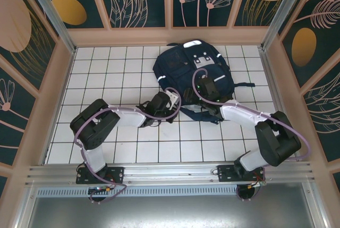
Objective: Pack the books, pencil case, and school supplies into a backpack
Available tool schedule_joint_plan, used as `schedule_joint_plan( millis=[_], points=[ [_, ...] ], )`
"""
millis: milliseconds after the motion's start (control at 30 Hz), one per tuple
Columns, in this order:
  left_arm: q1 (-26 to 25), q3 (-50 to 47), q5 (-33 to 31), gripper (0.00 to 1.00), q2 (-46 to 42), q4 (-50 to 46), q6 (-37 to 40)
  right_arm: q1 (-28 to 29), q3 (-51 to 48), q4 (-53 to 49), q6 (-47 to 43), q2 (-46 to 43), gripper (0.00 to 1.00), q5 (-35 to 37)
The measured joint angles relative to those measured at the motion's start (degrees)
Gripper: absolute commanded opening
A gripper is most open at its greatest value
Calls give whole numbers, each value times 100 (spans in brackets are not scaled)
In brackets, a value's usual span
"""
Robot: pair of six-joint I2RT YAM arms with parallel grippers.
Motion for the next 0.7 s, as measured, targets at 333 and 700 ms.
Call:
schedule_joint_plan(
  millis=[333,700],
  points=[
    [-503,55,-28,23,-15,129,-396,-61,-35,-9,96,-236,68,15],
    [-533,-166,-164,41,-1117,138,-931,214,-710,-450,195,-1932,64,420]
  ],
)
